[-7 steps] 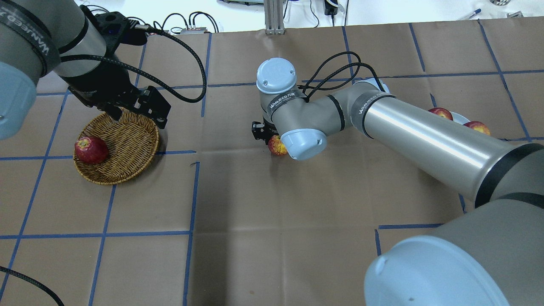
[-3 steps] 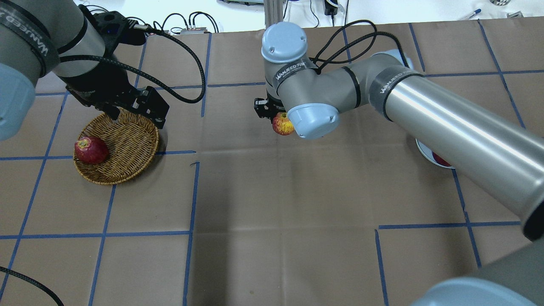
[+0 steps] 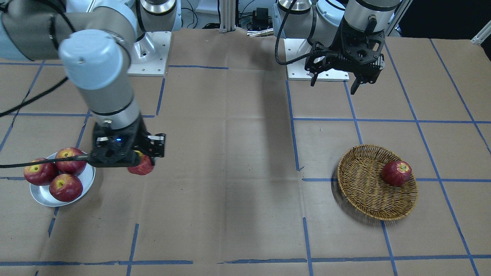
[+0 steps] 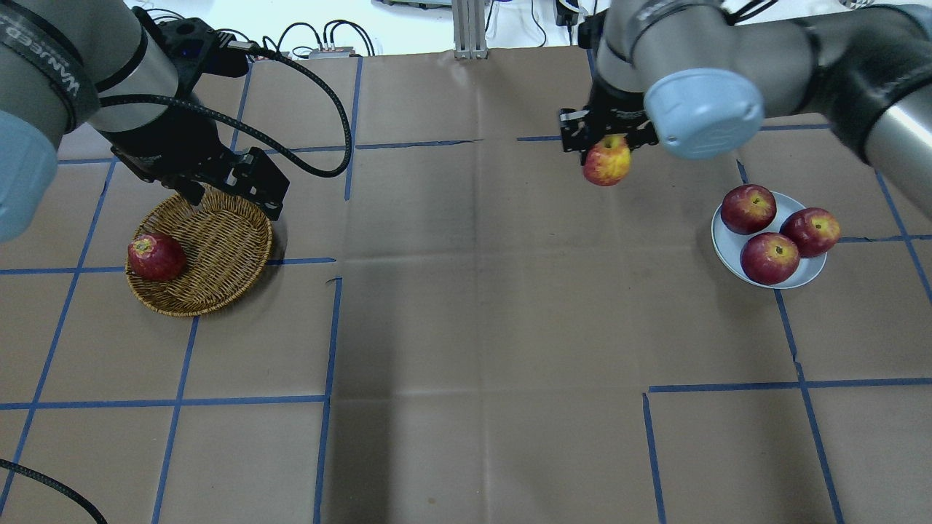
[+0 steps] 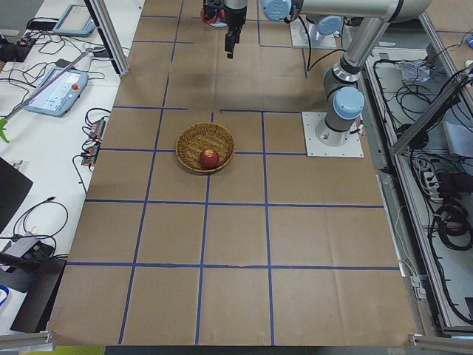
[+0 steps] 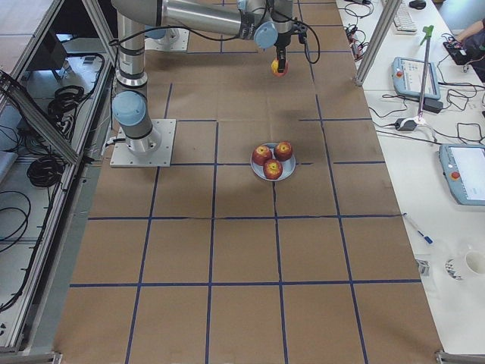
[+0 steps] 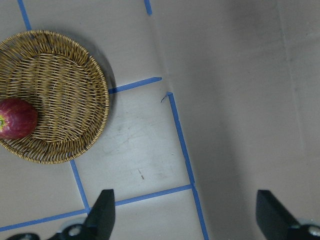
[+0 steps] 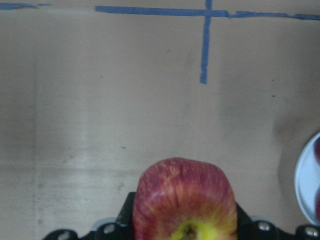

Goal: Transfer apple from basket to plate
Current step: 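Carry the apple with the right gripper over the white plate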

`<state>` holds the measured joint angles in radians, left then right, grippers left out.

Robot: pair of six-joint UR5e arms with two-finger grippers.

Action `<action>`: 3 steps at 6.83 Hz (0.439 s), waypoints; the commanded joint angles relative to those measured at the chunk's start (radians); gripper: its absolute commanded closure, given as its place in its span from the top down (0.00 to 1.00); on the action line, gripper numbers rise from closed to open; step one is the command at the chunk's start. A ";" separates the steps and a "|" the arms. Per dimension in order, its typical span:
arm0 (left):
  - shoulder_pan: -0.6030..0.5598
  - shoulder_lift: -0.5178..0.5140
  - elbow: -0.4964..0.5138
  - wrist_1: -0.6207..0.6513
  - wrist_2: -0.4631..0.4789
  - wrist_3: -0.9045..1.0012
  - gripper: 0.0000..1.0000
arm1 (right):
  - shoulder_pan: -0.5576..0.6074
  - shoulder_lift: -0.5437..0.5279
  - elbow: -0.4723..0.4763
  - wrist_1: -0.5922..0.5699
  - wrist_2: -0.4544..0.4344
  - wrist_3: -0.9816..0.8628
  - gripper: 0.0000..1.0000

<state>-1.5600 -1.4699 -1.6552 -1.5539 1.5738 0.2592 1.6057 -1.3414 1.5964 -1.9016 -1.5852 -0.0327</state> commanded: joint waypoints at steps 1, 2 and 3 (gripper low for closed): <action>0.000 -0.004 0.000 0.000 0.000 -0.002 0.99 | -0.259 -0.073 0.092 0.004 0.010 -0.386 0.38; -0.002 -0.004 0.000 0.000 -0.001 -0.002 0.99 | -0.364 -0.079 0.117 0.004 0.014 -0.530 0.38; 0.000 -0.006 0.000 0.002 -0.009 -0.003 0.99 | -0.450 -0.072 0.138 -0.022 0.034 -0.644 0.38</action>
<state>-1.5608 -1.4741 -1.6552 -1.5536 1.5707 0.2575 1.2672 -1.4130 1.7049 -1.9028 -1.5679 -0.5256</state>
